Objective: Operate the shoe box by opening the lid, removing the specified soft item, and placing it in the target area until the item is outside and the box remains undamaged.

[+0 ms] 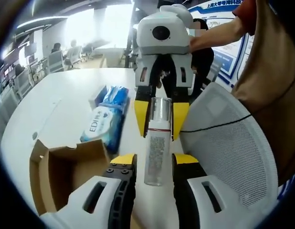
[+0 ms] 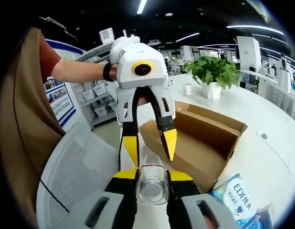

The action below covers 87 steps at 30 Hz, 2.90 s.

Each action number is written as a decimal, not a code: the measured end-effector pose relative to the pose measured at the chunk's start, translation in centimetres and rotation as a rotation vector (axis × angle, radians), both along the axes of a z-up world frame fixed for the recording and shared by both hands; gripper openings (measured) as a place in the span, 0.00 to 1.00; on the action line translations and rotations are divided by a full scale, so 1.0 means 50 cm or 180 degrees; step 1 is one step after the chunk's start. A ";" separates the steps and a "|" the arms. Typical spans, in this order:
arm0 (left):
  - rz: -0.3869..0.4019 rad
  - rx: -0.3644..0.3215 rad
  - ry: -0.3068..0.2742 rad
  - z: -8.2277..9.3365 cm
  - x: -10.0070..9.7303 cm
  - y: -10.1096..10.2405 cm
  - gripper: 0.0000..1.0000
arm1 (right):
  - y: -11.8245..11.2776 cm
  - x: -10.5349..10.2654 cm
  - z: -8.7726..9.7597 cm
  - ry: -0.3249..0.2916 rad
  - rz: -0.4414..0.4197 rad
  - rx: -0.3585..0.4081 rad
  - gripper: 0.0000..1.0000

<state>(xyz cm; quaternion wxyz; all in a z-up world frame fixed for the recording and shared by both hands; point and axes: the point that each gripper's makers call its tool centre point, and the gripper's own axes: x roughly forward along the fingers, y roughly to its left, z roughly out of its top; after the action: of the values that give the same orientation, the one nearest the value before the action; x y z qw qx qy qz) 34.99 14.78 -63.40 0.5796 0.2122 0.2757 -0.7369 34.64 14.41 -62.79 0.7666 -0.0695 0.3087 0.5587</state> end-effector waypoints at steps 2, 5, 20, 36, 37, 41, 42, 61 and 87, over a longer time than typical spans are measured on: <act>0.0012 0.0011 0.0004 -0.003 -0.002 0.002 0.28 | -0.007 -0.006 -0.012 0.0014 0.0024 -0.0079 0.18; 0.0021 0.0013 0.0007 -0.005 -0.007 0.004 0.28 | -0.016 -0.014 -0.024 0.0035 0.0061 -0.0162 0.18; 0.0520 -0.0188 -0.0098 0.003 0.025 0.025 0.38 | -0.101 -0.021 -0.037 0.0052 0.0114 -0.0514 0.18; 0.1344 -0.0419 -0.0096 0.007 0.067 0.094 0.47 | -0.184 0.031 0.013 -0.0068 0.0060 -0.0741 0.18; 0.1420 -0.0424 -0.0116 0.006 0.072 0.098 0.48 | -0.189 0.036 0.016 -0.0082 0.0057 -0.0753 0.18; 0.1705 -0.0499 -0.0101 0.003 0.082 0.120 0.53 | -0.209 0.063 0.030 -0.0116 0.0024 -0.0790 0.18; 0.1733 -0.0506 -0.0086 0.001 0.080 0.123 0.54 | -0.212 0.069 0.032 -0.0123 0.0012 -0.0796 0.18; 0.2319 -0.0398 -0.0084 -0.037 0.045 0.223 0.58 | -0.259 0.171 0.041 -0.0177 0.0032 -0.0958 0.18; 0.2658 -0.0345 -0.0090 -0.033 0.011 0.292 0.56 | -0.323 0.320 -0.009 -0.0221 0.0267 -0.1560 0.18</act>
<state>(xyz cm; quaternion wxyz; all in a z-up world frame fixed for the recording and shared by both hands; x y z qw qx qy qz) 35.54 29.36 -65.08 0.8425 0.0616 0.2909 -0.4491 50.64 -1.75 -63.26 0.7132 -0.2852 0.4053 0.4957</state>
